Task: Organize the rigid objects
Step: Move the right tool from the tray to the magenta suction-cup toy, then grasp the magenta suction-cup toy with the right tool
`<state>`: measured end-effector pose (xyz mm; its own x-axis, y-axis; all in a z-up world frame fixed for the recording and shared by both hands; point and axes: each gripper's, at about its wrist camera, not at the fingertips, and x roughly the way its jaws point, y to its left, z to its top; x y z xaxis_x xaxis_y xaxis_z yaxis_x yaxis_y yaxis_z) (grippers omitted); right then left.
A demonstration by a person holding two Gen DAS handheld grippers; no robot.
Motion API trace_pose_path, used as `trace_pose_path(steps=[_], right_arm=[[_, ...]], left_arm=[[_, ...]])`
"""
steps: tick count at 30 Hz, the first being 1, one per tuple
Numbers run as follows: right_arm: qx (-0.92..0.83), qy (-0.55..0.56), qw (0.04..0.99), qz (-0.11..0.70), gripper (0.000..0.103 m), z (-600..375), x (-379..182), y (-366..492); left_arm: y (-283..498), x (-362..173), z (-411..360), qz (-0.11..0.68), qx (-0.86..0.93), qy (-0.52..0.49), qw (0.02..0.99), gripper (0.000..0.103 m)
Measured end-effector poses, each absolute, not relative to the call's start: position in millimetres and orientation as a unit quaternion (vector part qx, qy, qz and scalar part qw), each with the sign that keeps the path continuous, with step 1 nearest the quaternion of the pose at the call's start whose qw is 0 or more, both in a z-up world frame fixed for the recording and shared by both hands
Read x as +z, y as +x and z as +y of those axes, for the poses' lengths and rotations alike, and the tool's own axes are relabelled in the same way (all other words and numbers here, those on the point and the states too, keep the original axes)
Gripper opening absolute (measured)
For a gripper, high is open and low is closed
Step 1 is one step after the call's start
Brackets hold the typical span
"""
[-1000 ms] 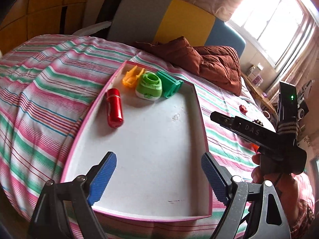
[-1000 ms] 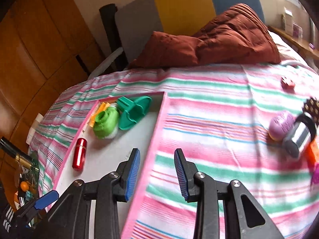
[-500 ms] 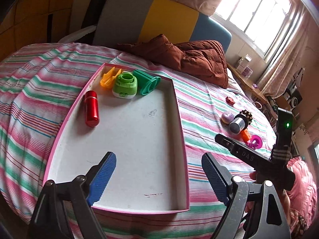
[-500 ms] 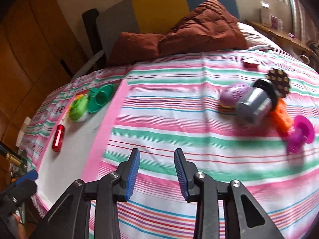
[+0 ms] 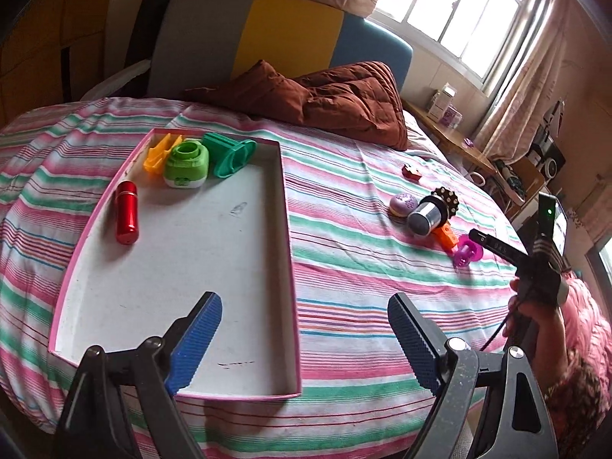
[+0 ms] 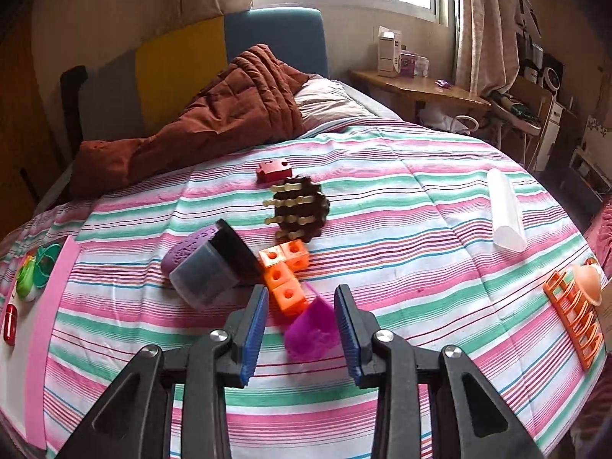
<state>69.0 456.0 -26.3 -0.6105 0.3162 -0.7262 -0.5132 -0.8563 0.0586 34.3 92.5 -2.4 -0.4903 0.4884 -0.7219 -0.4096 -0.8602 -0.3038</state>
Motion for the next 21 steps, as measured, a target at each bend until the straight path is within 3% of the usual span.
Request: trace_pose_path(steps=[13, 21], right_arm=[[0.854, -0.346, 0.217, 0.322, 0.035, 529.2, -50.9, 101.6], [0.847, -0.313, 0.231, 0.363, 0.042, 553.6, -58.7, 137.5]], left_arm=[[44.9, -0.9, 115.4, -0.019, 0.859, -0.434, 0.272, 0.089], [45.0, -3.5, 126.9, -0.012, 0.854, -0.441, 0.276, 0.089]])
